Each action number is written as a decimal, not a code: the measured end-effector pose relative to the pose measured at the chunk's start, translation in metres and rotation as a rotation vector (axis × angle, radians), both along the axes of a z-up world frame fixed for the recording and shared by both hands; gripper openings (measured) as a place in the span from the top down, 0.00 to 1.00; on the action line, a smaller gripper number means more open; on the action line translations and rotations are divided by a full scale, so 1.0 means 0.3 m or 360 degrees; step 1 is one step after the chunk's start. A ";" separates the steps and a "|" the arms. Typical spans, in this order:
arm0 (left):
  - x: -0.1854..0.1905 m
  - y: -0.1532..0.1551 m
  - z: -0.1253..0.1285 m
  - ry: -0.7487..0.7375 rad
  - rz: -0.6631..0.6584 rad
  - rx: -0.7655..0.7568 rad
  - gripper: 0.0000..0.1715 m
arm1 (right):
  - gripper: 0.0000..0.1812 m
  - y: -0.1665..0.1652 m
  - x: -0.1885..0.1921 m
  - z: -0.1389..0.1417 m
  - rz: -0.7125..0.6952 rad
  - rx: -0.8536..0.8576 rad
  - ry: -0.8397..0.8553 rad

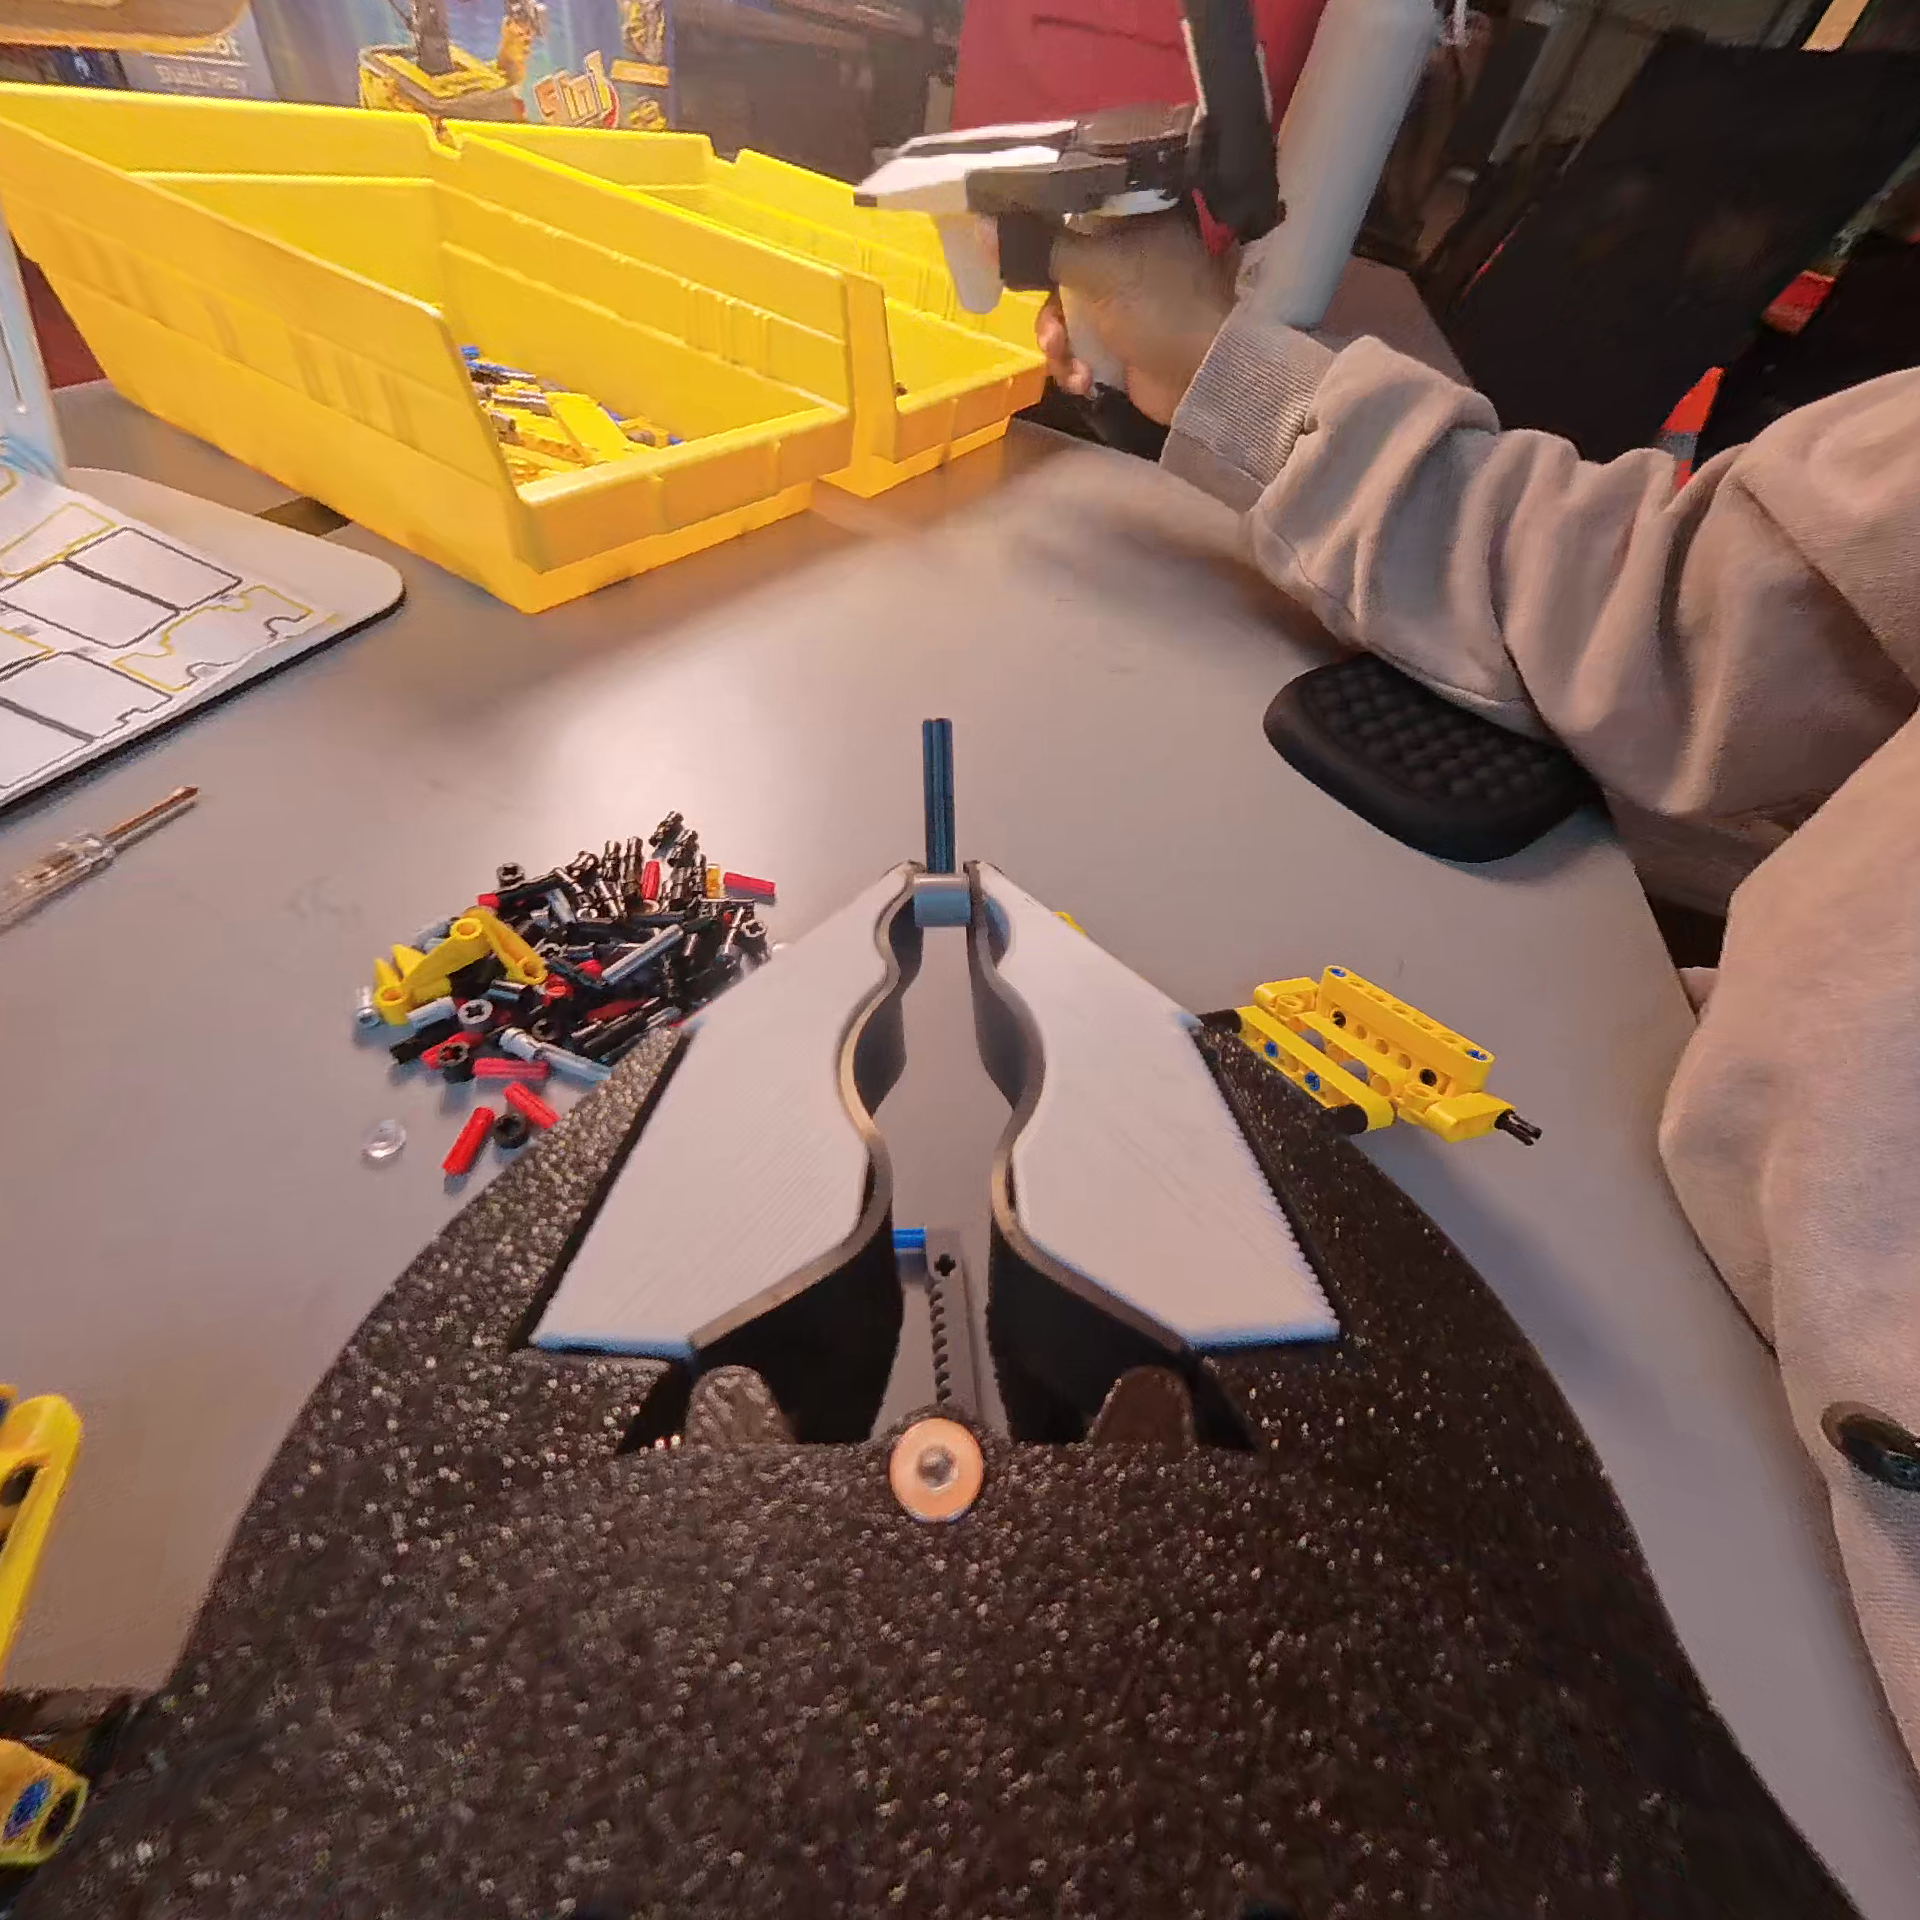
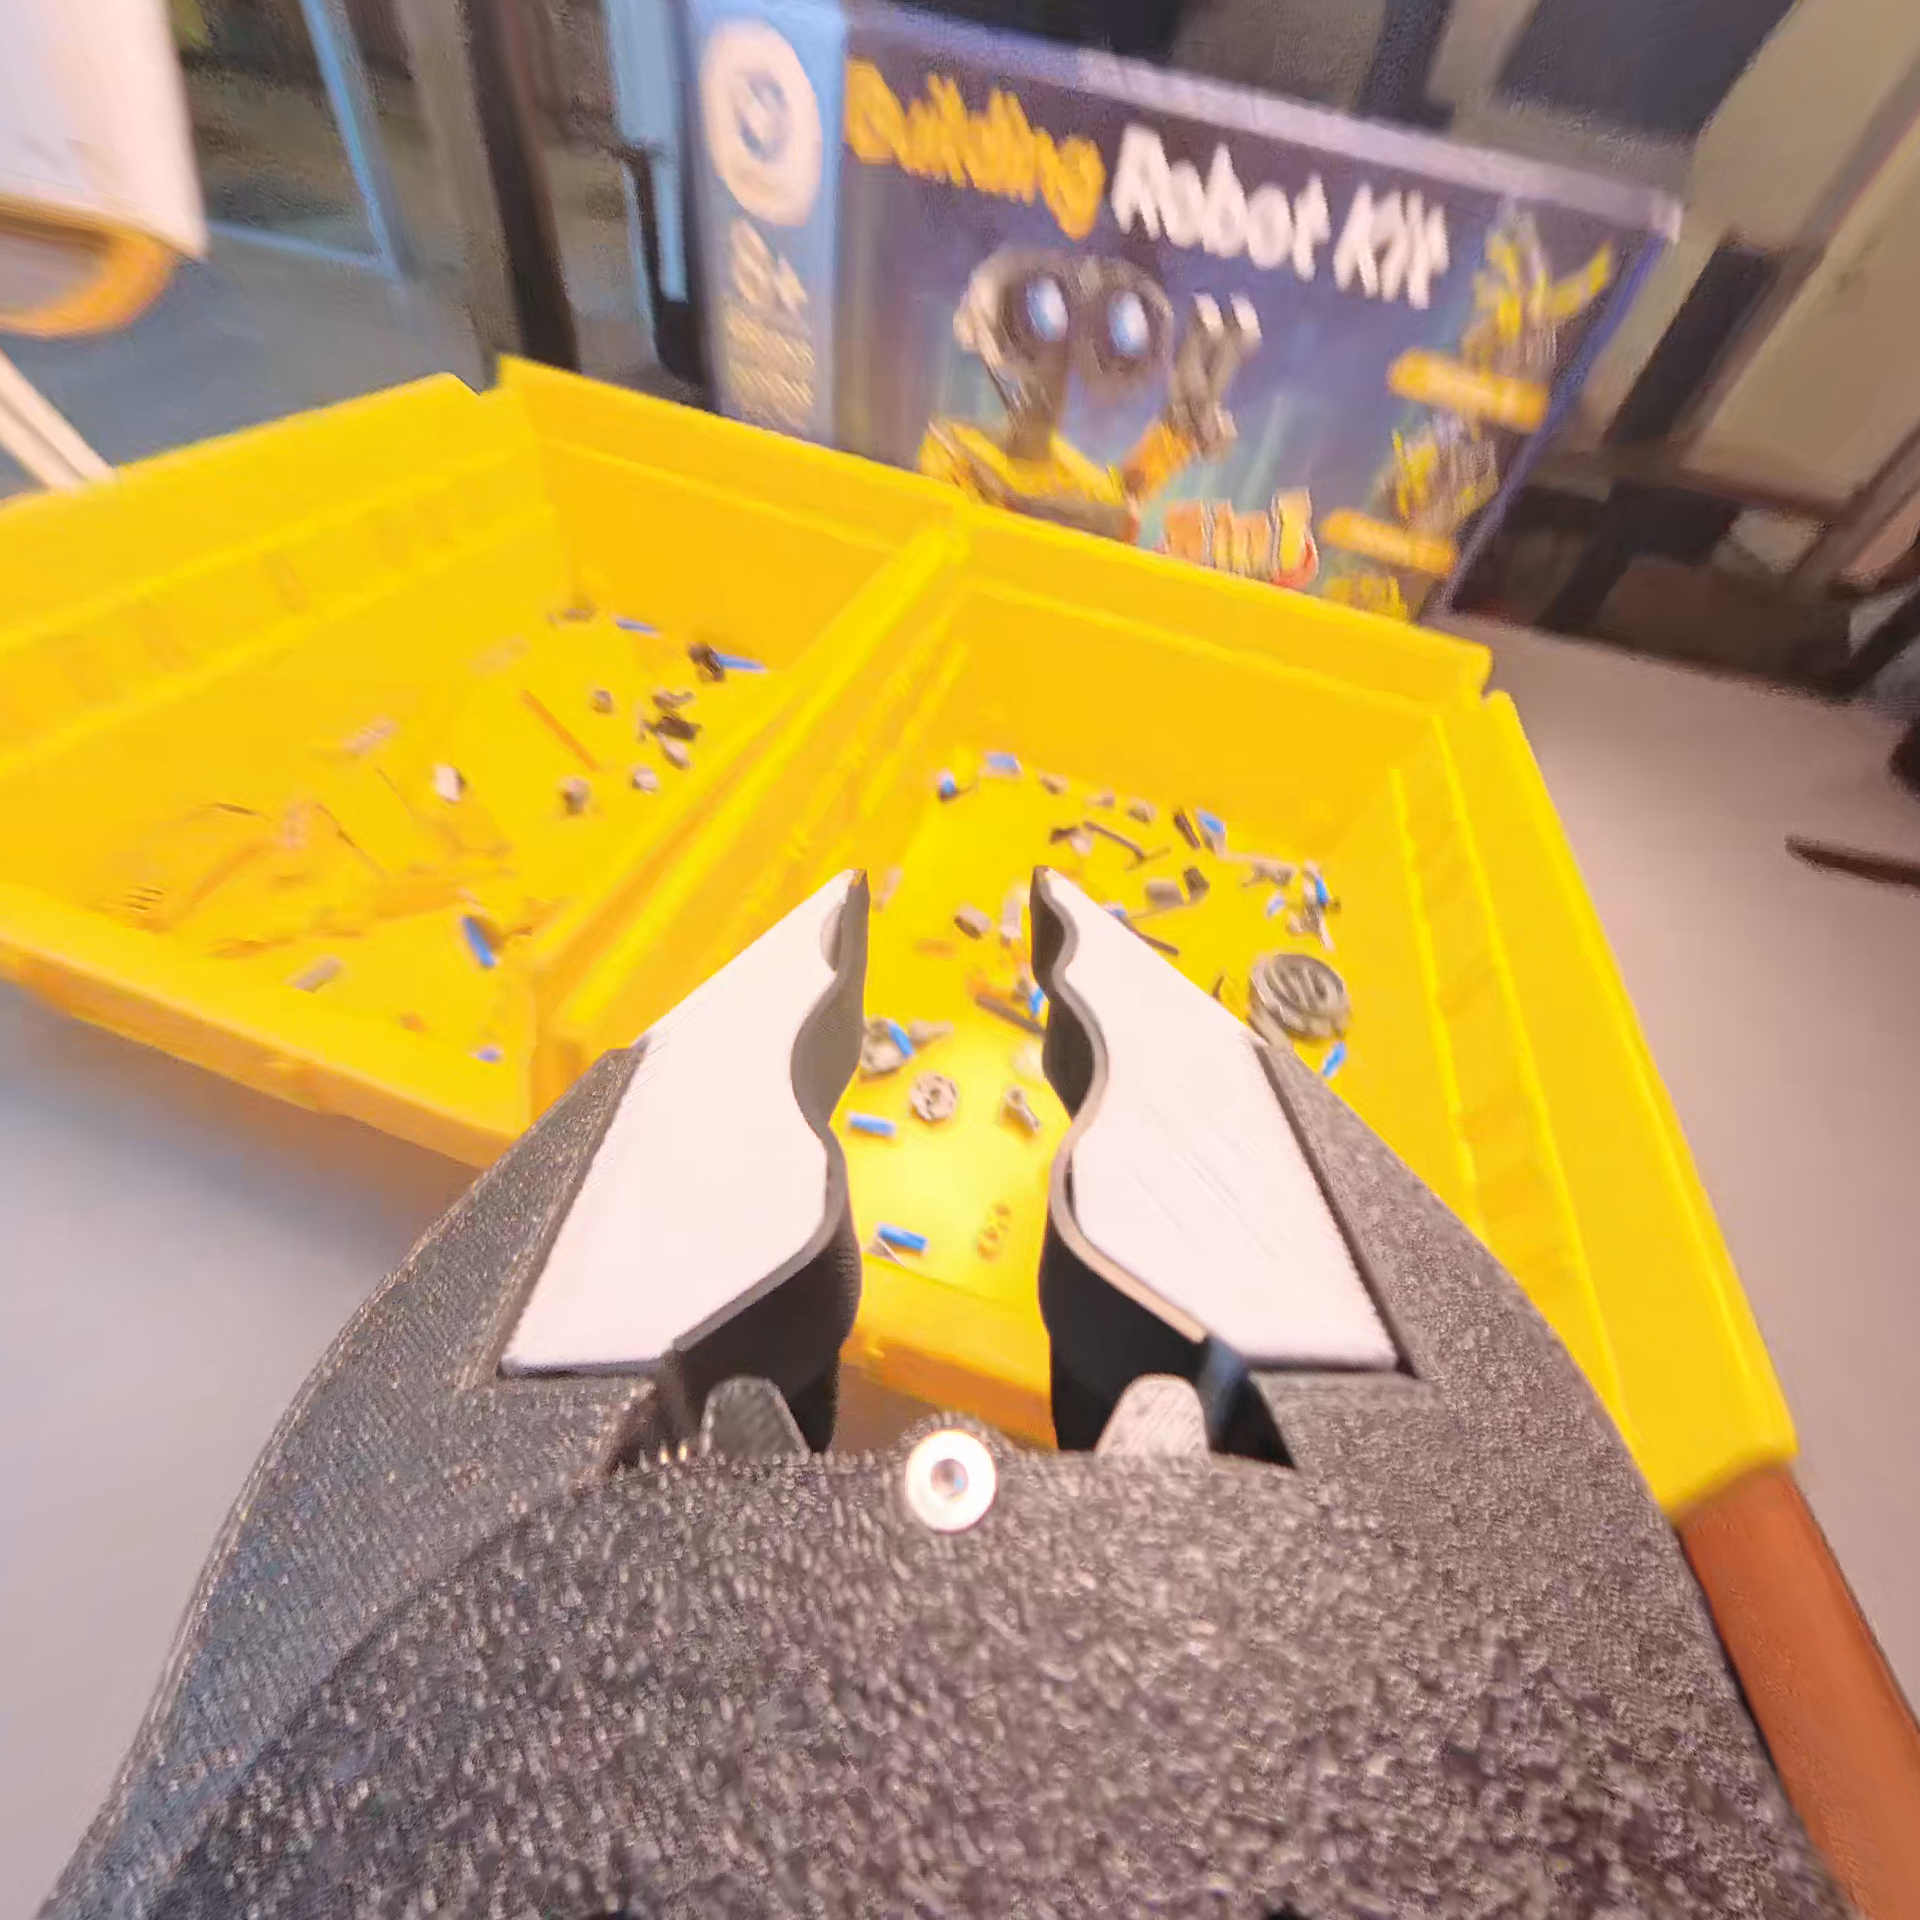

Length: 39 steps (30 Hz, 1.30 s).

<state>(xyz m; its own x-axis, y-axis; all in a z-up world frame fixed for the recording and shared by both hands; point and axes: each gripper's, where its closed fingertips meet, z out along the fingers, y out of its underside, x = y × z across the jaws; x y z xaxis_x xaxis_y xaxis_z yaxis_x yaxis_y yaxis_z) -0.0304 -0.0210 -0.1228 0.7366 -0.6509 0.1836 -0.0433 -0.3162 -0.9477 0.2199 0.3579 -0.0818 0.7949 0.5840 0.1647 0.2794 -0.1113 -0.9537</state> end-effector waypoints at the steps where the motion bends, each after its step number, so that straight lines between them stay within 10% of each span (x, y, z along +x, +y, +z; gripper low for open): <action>1: 0.004 0.000 0.006 -0.0022 -0.0010 0.0002 0.97 | 0.84 -0.065 -0.062 0.072 0.0134 0.0100 0.0054; 8: 0.038 -0.022 0.043 -0.0174 -0.0106 0.0024 0.97 | 0.81 -1.025 -0.656 0.238 0.2032 -0.0290 0.0566; 12: 0.069 -0.045 0.067 -0.0171 -0.0163 0.0071 0.97 | 0.81 -1.308 -0.808 0.085 0.2343 -0.0513 0.0458; 17: 0.091 -0.060 0.081 -0.0146 -0.0194 0.0104 0.97 | 0.97 -1.346 -0.849 0.040 0.2321 -0.0484 0.0465; 31: 0.079 -0.062 0.103 -0.0161 -0.0183 0.0135 0.96 | 0.98 -1.342 -0.833 0.029 0.2354 -0.0629 0.0564; 39: 0.097 -0.065 0.217 -0.0642 -0.0171 0.0134 0.96 | 1.00 -1.335 -0.824 0.145 0.2312 -0.0810 0.1045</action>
